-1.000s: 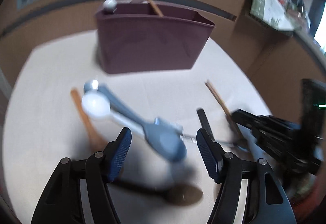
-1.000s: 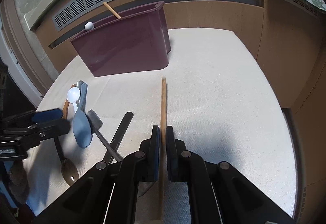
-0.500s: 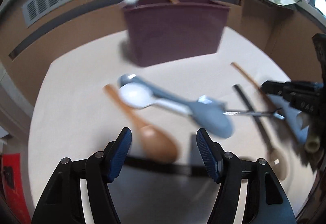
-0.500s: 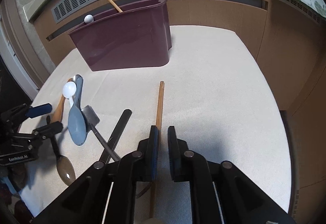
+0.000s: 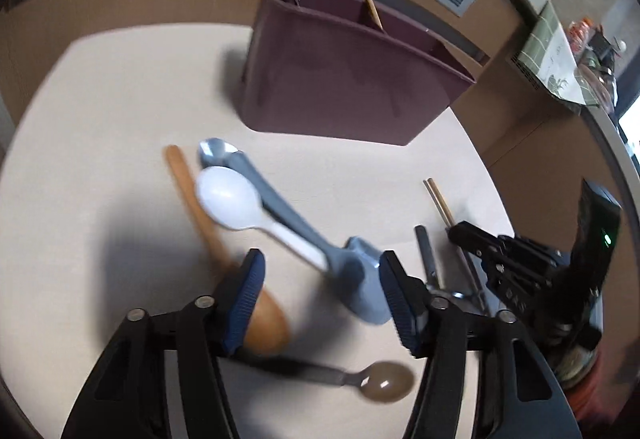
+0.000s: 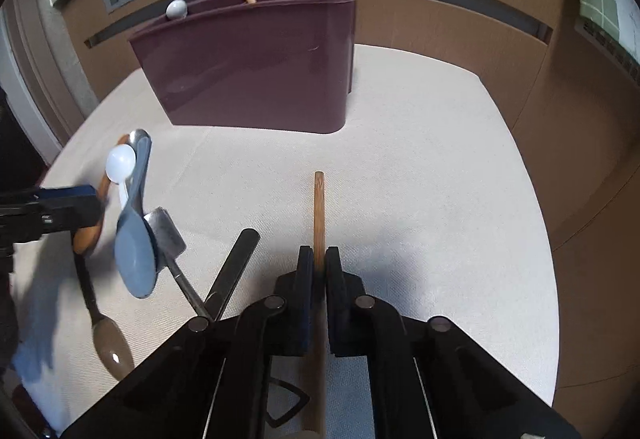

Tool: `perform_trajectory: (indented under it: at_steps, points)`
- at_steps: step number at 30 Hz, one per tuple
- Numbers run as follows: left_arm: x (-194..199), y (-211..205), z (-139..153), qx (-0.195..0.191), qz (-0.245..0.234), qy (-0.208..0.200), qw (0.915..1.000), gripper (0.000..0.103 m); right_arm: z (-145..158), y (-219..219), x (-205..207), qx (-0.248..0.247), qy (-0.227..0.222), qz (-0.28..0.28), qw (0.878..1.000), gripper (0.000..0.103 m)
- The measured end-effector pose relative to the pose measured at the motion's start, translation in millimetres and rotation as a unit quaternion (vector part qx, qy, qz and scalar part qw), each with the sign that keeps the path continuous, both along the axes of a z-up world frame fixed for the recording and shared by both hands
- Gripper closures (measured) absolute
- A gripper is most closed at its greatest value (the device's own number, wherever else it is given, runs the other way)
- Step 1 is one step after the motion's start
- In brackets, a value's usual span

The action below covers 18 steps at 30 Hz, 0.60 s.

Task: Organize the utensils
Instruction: 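Grasp the white plastic spoon with the left tool while the right tool holds the chopstick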

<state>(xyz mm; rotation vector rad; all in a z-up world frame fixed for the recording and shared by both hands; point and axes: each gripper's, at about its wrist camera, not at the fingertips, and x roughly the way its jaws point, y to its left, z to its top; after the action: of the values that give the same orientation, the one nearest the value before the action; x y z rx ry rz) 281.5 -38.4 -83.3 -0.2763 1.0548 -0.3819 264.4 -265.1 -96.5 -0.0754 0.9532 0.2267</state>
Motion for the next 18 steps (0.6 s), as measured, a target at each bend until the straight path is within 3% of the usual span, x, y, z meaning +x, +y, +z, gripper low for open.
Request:
perform_trajectory:
  at_steps: [9, 12, 18]
  points:
    - [29.8, -53.9, -8.7, 0.043, -0.036, 0.004, 0.9984, 0.049, 10.3, -25.0, -10.2, 0.007, -0.039, -0.037, 0.999, 0.098]
    - [33.4, -65.8, -9.4, 0.088, -0.040, -0.019, 0.9952, 0.060, 10.6, -22.7, -9.3, 0.009, -0.040, -0.037, 0.998, 0.098]
    - [19.2, -62.9, -5.9, 0.123, -0.077, -0.044, 0.9884, 0.067, 10.2, -17.9, -4.8, 0.016, -0.037, -0.037, 0.998, 0.098]
